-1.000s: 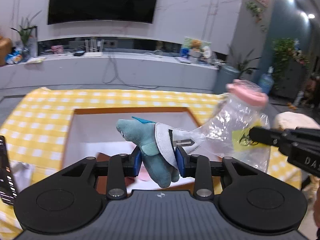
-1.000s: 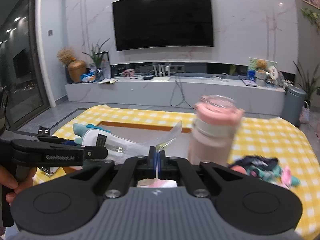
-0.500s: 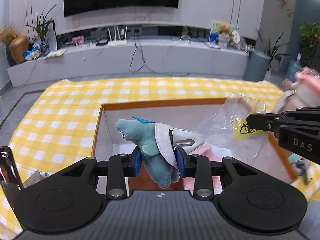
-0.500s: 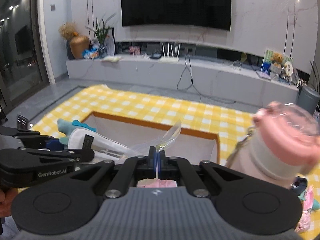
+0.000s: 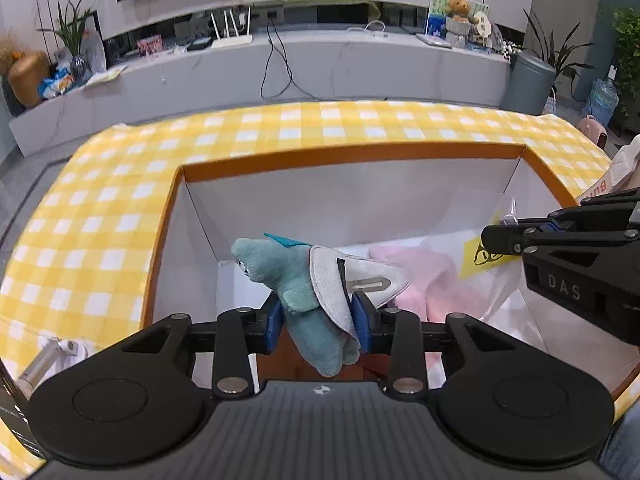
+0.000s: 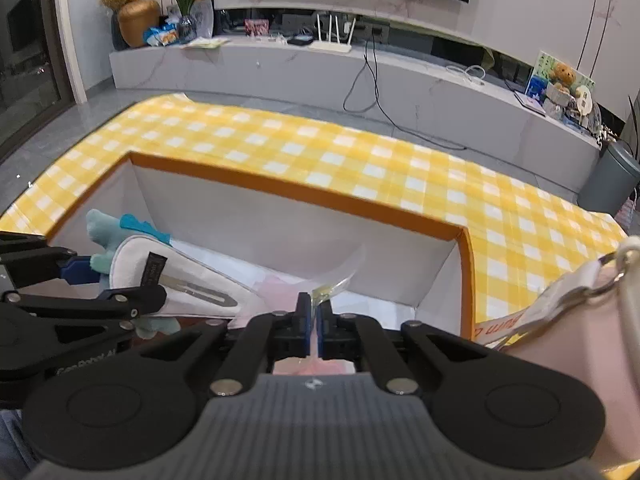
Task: Organize soft objects
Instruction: 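Open the left gripper to drop the teal plush into the box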
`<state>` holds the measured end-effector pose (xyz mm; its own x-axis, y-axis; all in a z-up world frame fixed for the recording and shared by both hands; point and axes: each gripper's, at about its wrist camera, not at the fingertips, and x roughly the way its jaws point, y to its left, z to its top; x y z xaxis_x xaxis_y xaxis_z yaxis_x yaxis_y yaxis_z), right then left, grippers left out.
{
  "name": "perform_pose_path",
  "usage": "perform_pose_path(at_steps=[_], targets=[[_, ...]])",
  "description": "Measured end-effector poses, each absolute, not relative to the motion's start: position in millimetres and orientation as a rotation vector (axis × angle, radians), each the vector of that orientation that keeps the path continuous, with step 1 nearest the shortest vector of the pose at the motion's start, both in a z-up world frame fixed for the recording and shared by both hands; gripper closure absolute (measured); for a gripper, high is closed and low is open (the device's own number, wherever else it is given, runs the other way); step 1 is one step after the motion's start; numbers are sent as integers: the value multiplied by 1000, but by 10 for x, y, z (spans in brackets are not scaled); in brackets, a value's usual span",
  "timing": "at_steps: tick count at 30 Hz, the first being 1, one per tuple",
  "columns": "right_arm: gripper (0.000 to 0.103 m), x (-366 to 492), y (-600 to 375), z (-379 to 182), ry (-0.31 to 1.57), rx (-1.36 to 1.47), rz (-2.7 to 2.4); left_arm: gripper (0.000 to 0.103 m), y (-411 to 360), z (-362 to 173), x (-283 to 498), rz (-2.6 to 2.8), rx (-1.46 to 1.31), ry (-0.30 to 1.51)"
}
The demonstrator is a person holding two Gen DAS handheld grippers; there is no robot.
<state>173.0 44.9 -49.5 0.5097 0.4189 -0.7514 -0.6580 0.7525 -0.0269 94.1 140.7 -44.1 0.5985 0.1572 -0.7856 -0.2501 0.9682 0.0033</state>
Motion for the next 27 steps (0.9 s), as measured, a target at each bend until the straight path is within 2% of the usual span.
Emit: perform_pose_path(at_steps=[5, 9, 12, 14, 16, 27], targets=[[93, 1769, 450, -585, 837, -351, 634, 56, 1411, -457, 941, 254, -102, 913], [74, 1767, 428, -594, 833, -363, 622, 48, 1372, -419, 932, 252, -84, 895], [68, 1741, 423, -575, 820, -379, 621, 38, 1317, -355, 927, 255, -55, 852], [67, 1721, 403, -555, 814, -382, 626, 32, 1274, -307, 902, 260, -27, 823], [65, 1706, 385, -542, 813, -381, 627, 31, 1248, -264, 882, 266, -2, 796], [63, 1477, 248, -286, 730, -367, 650, 31, 1206, 68, 662, 212, -67, 638]])
